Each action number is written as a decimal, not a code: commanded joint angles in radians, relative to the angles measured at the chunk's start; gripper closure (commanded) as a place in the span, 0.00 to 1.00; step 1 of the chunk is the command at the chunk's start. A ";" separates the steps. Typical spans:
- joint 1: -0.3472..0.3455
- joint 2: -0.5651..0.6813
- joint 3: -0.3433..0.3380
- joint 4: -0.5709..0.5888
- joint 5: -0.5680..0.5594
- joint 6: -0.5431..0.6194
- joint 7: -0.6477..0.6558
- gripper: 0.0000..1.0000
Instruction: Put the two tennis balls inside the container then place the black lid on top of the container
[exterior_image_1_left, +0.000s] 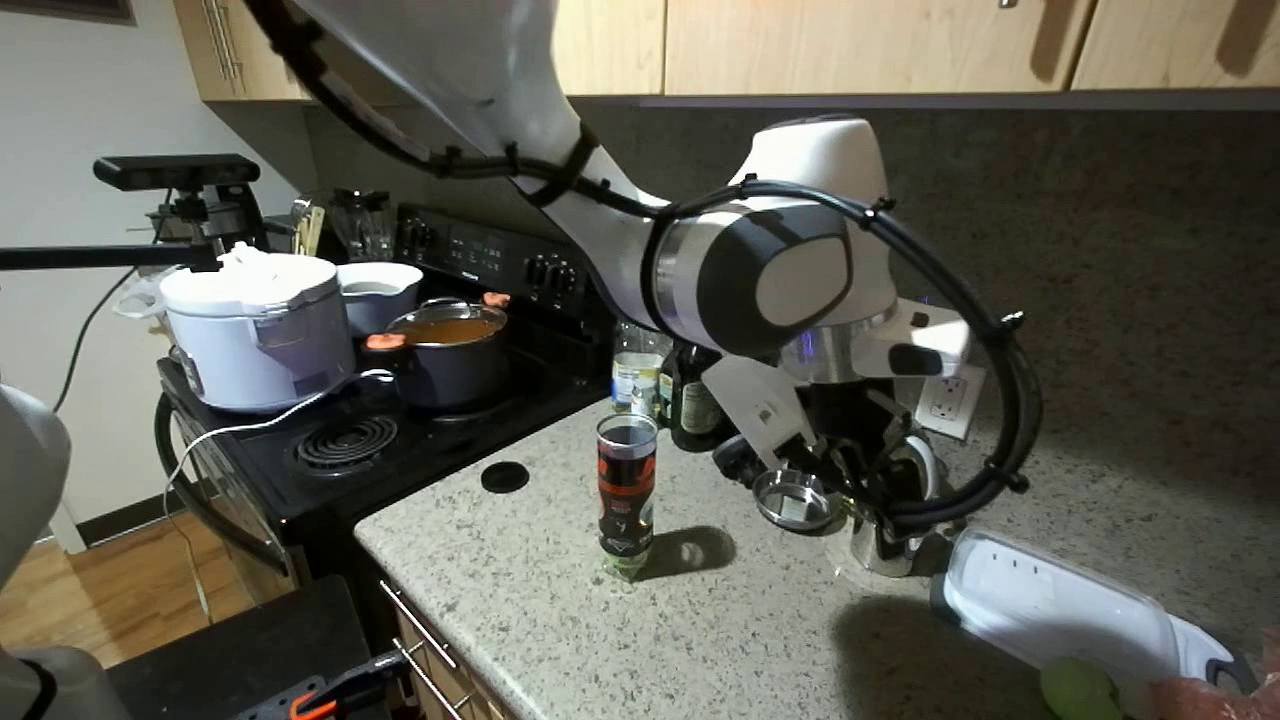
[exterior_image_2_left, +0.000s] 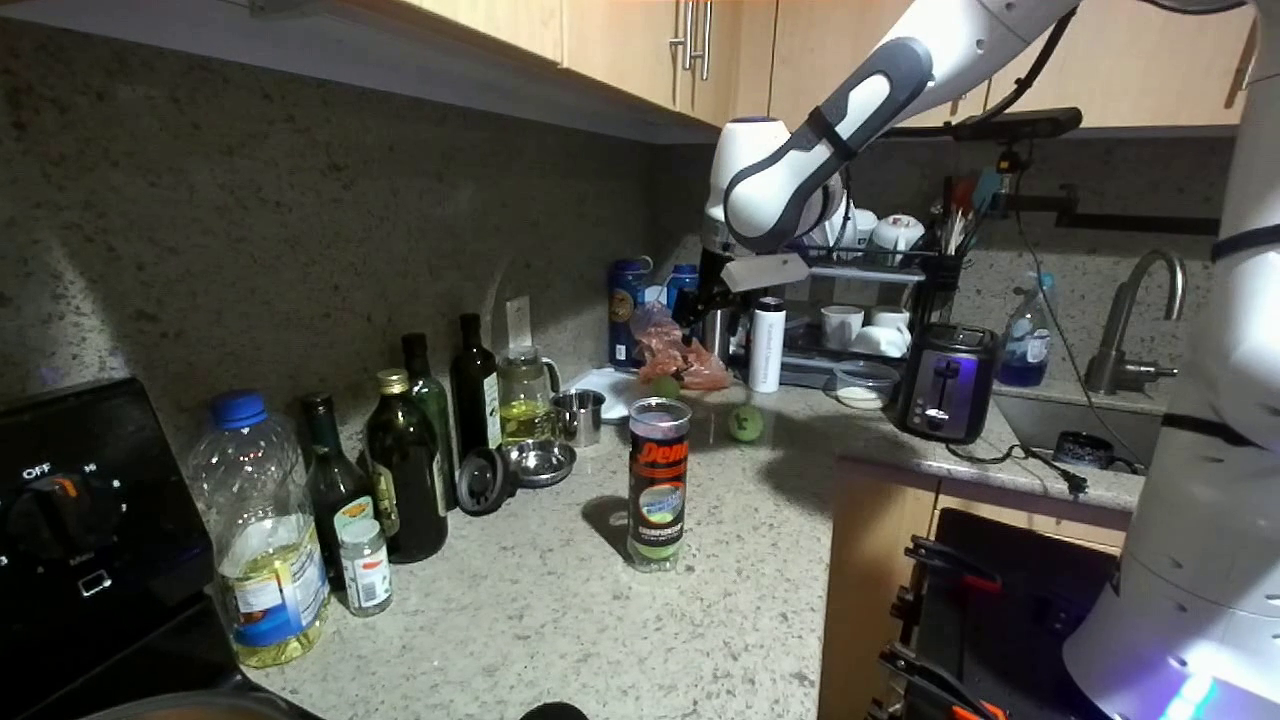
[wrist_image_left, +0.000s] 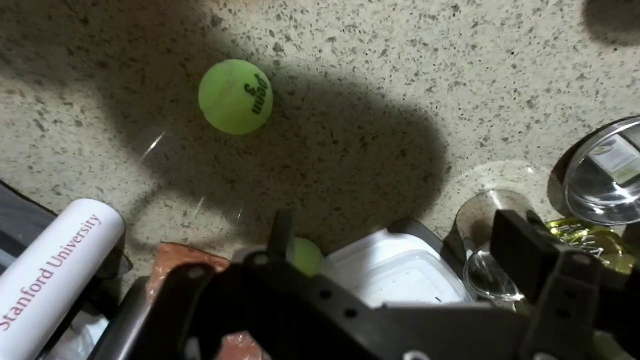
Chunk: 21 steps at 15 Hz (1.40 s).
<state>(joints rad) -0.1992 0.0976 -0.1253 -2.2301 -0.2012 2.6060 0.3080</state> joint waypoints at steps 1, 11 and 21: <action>0.024 0.017 -0.027 0.015 0.024 -0.003 -0.023 0.00; 0.041 0.039 -0.035 0.002 0.020 0.079 -0.030 0.00; 0.032 0.286 -0.088 0.178 0.108 0.280 -0.058 0.00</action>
<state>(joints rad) -0.1706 0.3003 -0.2003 -2.1344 -0.1433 2.8612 0.2793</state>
